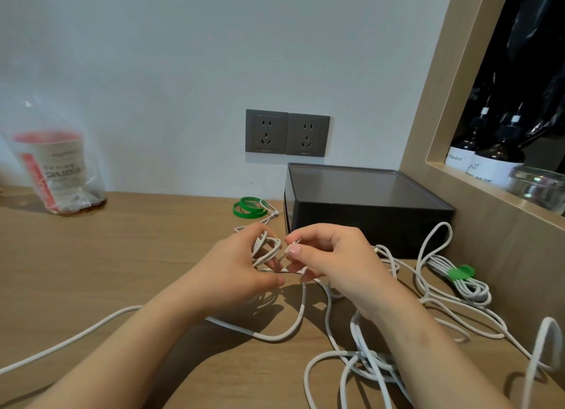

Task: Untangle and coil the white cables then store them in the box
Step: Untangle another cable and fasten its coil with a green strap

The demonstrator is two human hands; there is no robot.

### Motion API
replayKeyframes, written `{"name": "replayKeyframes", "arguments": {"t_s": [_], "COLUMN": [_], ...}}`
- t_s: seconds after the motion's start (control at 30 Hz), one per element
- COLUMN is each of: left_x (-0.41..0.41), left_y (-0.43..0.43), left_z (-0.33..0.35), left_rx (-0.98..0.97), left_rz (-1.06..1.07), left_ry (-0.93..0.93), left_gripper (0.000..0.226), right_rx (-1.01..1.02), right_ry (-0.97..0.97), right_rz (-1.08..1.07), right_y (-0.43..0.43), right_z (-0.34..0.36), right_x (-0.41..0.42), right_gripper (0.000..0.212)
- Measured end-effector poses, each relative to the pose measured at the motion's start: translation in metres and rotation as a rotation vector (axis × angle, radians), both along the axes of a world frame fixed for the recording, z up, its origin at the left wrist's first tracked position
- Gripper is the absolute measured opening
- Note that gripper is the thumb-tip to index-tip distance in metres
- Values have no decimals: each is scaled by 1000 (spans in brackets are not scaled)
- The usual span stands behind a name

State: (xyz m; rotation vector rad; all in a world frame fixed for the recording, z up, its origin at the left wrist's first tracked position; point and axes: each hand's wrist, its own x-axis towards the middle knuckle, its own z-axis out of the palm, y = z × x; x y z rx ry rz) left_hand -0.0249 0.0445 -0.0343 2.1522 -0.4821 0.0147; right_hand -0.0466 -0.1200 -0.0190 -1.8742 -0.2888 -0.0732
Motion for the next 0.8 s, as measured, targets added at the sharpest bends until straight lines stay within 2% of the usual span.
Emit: {"name": "replayKeyframes", "arguments": {"t_s": [0.17, 0.33, 0.53, 0.67, 0.8], "left_x": [-1, 0, -1, -3, -3], "left_y": [-1, -1, -1, -3, -3], "left_z": [1, 0, 0, 1, 3], "left_rx": [44, 41, 165, 231, 240], "left_rz": [6, 18, 38, 25, 11], "left_ry": [-69, -105, -159, -138, -107], "left_gripper": [26, 16, 14, 7, 13], "right_rx": [-16, 4, -32, -68, -115], "right_ry": [-24, -64, -135, -171, -196], "right_rz": [16, -26, -83, -56, -31], "right_y": [1, 3, 2, 1, 2], "right_z": [-1, -1, -4, -5, -7], "right_x": [1, 1, 4, 3, 4], "right_gripper": [17, 7, 10, 13, 13]}}
